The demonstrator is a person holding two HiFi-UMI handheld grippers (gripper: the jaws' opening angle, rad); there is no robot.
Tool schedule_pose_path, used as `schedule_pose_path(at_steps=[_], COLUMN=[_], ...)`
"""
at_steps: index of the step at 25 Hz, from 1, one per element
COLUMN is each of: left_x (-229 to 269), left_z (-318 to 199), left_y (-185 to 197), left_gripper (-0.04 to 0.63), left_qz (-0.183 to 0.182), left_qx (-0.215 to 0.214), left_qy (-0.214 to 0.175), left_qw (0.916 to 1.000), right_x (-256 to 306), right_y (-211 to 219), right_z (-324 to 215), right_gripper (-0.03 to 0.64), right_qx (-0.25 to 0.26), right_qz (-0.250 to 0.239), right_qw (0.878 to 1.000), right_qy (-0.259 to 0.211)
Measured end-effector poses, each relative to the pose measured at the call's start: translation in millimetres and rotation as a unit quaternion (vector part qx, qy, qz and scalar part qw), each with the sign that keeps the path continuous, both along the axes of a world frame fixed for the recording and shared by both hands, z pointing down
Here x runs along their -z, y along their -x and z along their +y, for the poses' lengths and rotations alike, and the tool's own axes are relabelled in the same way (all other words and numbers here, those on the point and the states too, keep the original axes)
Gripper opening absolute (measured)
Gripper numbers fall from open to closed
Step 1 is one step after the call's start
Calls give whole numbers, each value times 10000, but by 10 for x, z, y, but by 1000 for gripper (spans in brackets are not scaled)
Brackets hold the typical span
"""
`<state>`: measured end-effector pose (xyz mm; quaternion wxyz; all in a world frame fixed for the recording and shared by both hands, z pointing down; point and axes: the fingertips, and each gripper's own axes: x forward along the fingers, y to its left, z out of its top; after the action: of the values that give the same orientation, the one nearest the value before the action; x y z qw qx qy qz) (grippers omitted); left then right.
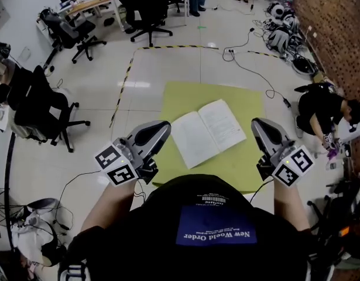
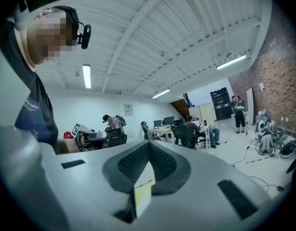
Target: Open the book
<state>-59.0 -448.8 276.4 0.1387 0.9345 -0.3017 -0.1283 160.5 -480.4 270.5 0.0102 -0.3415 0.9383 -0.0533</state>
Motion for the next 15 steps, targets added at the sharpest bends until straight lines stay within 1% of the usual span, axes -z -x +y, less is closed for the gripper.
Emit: schedule_pose_path(at_steps=[4, 8, 12, 15], left_x=[111, 16, -108, -79], left_z=[134, 277, 358, 365], left_y=[36, 47, 182, 260], left_gripper=[6, 6, 6, 6], left_qz=[30, 26, 33, 79], left_qx=[17, -57, -42, -31], left_qy=[-149, -163, -127, -130], left_qw=[9999, 9998, 9999, 9999], right_x=[-4, -163, -317, -305], right_y=[71, 84, 121, 204], right_z=[89, 136, 236, 240], right_gripper=[-12, -12, -14, -14], right_qx=[-30, -14, -61, -51], right_qz=[-78, -297, -153, -54], right_qw=[9999, 9989, 9991, 9993], right_qy=[87, 350, 390, 374])
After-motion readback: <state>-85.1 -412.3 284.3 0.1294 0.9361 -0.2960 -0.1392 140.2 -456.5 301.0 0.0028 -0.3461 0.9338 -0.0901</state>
